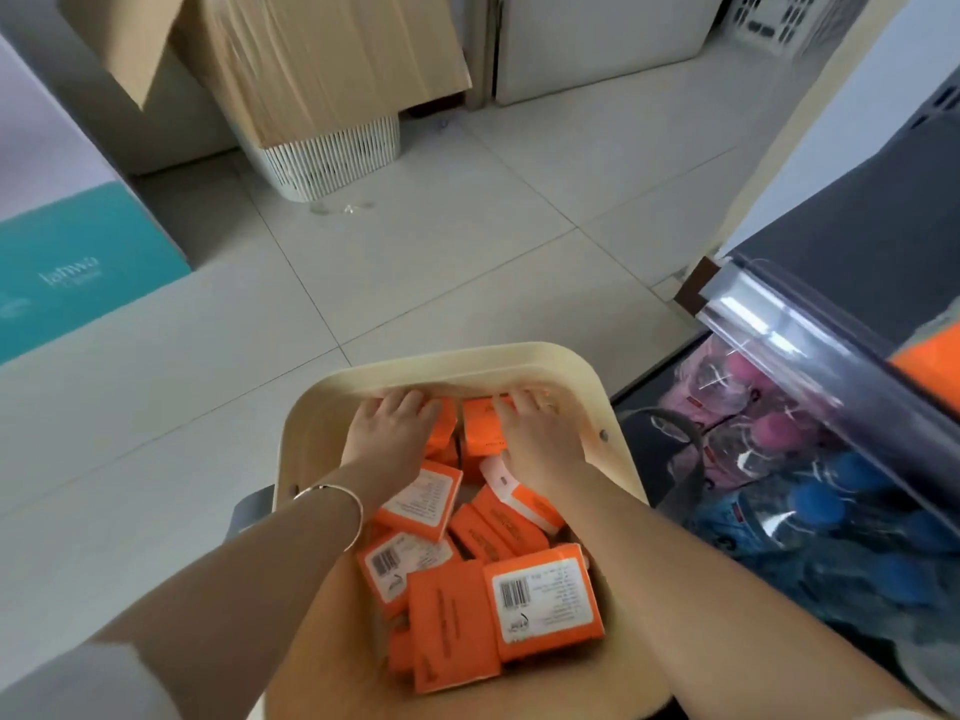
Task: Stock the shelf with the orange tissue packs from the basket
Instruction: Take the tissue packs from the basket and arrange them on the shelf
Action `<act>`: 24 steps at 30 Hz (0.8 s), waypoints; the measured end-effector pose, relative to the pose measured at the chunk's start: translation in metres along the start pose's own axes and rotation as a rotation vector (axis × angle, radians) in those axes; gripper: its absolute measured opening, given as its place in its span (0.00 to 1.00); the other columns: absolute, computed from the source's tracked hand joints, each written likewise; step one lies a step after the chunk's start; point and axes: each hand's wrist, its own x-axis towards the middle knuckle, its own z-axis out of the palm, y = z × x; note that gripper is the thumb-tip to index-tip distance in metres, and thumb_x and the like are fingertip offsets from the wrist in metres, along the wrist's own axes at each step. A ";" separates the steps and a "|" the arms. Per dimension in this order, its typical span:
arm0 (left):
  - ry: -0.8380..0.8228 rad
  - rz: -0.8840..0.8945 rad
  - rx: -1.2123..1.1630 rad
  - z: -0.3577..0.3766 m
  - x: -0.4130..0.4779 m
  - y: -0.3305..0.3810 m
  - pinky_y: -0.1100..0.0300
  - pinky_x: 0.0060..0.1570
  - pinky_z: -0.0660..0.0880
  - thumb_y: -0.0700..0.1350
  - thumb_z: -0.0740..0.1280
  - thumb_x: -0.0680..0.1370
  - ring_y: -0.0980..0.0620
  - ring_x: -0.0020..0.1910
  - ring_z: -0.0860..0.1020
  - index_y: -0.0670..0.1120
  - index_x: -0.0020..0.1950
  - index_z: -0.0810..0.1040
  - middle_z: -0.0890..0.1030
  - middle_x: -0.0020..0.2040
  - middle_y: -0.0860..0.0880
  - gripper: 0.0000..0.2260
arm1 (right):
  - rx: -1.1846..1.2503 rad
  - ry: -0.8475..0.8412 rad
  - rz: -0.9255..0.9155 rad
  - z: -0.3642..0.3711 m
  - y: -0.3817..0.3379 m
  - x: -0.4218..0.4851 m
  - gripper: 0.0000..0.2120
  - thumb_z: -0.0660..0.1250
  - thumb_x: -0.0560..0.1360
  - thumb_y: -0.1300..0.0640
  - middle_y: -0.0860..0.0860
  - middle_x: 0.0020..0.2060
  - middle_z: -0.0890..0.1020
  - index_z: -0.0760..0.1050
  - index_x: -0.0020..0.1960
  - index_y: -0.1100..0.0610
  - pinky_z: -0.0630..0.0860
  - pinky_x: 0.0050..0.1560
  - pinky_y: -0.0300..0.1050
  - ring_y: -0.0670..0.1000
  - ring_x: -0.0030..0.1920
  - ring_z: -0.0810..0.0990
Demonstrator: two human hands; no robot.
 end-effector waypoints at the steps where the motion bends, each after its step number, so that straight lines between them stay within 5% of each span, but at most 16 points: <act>1: 0.013 -0.005 0.009 0.004 0.003 0.001 0.53 0.66 0.62 0.43 0.63 0.76 0.48 0.69 0.65 0.52 0.71 0.62 0.66 0.69 0.51 0.24 | -0.007 0.014 0.007 0.005 0.001 0.004 0.38 0.70 0.72 0.54 0.53 0.72 0.62 0.54 0.76 0.54 0.66 0.66 0.56 0.59 0.72 0.62; 3: 0.025 -0.013 0.026 0.008 0.008 0.005 0.53 0.66 0.63 0.42 0.64 0.75 0.47 0.68 0.66 0.51 0.71 0.63 0.67 0.67 0.51 0.25 | -0.050 0.042 0.027 0.011 0.002 0.009 0.38 0.71 0.70 0.55 0.53 0.68 0.67 0.56 0.75 0.53 0.67 0.64 0.56 0.58 0.69 0.65; 9: -0.102 -0.113 0.057 0.010 0.009 0.011 0.50 0.59 0.67 0.42 0.63 0.76 0.45 0.64 0.67 0.51 0.64 0.67 0.67 0.63 0.47 0.17 | -0.081 0.012 0.033 0.019 0.000 0.000 0.15 0.67 0.73 0.60 0.54 0.58 0.71 0.71 0.59 0.56 0.68 0.56 0.52 0.58 0.62 0.70; 12: -0.217 -0.188 0.034 -0.001 0.001 0.008 0.48 0.53 0.68 0.41 0.64 0.76 0.44 0.59 0.73 0.53 0.67 0.59 0.72 0.60 0.47 0.23 | -0.022 -0.027 0.034 0.001 -0.002 -0.007 0.18 0.66 0.74 0.58 0.55 0.59 0.71 0.68 0.63 0.57 0.70 0.55 0.51 0.59 0.60 0.73; 16: -0.121 -0.170 -0.031 -0.038 -0.012 0.007 0.53 0.42 0.68 0.42 0.61 0.76 0.46 0.50 0.79 0.53 0.61 0.64 0.79 0.49 0.52 0.15 | 0.018 -0.012 0.086 -0.034 -0.005 -0.025 0.22 0.68 0.73 0.54 0.52 0.53 0.77 0.65 0.64 0.55 0.76 0.49 0.52 0.56 0.53 0.78; 20: -0.056 -0.094 -0.076 -0.090 -0.035 0.017 0.46 0.54 0.67 0.44 0.60 0.78 0.46 0.56 0.77 0.50 0.59 0.68 0.79 0.54 0.52 0.10 | 0.081 0.103 0.122 -0.077 -0.004 -0.059 0.22 0.64 0.75 0.53 0.52 0.56 0.79 0.64 0.67 0.52 0.73 0.49 0.51 0.58 0.56 0.78; 24: 0.037 -0.051 -0.101 -0.143 -0.070 0.027 0.45 0.55 0.67 0.46 0.61 0.78 0.46 0.60 0.74 0.50 0.60 0.68 0.76 0.57 0.50 0.11 | 0.088 0.197 0.171 -0.127 -0.005 -0.116 0.22 0.64 0.75 0.51 0.55 0.59 0.78 0.65 0.67 0.54 0.73 0.52 0.52 0.60 0.59 0.77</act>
